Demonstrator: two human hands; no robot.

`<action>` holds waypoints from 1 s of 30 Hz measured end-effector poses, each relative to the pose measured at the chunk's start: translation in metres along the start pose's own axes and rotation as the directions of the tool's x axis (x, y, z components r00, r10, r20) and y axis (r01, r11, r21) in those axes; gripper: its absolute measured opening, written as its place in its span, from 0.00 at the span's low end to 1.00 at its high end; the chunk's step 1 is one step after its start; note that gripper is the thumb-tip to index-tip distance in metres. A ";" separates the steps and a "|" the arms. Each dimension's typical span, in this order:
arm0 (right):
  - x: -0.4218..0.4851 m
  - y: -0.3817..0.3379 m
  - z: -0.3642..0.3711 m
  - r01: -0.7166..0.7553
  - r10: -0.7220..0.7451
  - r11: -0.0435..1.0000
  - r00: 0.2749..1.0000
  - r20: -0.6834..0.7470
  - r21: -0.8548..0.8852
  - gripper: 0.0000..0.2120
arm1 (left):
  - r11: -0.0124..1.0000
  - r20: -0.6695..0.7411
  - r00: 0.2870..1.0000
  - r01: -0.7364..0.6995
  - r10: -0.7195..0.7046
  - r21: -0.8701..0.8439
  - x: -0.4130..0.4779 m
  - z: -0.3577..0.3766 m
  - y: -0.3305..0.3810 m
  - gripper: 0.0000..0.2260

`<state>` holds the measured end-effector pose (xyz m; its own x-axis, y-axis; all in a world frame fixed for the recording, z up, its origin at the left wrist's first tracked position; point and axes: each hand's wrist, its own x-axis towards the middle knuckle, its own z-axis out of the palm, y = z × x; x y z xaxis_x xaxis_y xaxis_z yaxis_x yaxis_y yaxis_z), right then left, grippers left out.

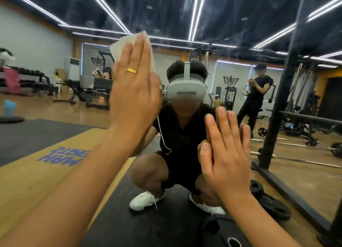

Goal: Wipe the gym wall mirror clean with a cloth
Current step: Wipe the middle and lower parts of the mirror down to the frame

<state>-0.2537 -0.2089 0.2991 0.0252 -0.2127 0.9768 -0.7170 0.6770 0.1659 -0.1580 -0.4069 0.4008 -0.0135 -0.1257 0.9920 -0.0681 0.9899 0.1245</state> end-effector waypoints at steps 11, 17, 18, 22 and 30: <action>0.003 -0.003 -0.003 -0.004 0.003 1.000 1.000 0.008 0.023 0.26 | 0.821 0.208 0.796 -0.565 0.569 -0.083 0.020 0.014 0.041 0.25; 0.002 -0.006 -0.001 0.011 -0.011 1.000 1.000 0.010 0.007 0.27 | 0.813 0.123 0.804 -0.577 0.582 -0.075 0.024 0.021 0.046 0.24; 0.001 -0.005 0.000 0.016 -0.016 1.000 1.000 0.012 -0.001 0.27 | 0.800 0.122 0.791 -0.595 0.600 -0.079 0.028 0.025 0.052 0.24; -0.011 0.006 0.002 0.015 -0.015 0.999 1.000 0.017 -0.032 0.24 | 0.691 0.182 0.670 -0.718 0.719 -0.089 0.041 0.042 0.086 0.25; -0.007 0.012 0.005 0.039 -0.032 0.988 0.998 0.049 -0.152 0.28 | 0.586 0.287 0.529 -0.792 0.799 -0.172 0.058 0.032 0.078 0.26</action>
<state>-0.2658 -0.2021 0.2934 0.0136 -0.2683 0.9632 -0.6013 0.7675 0.2222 -0.1965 -0.3390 0.4673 -0.3480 0.7054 0.6176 0.1428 0.6909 -0.7087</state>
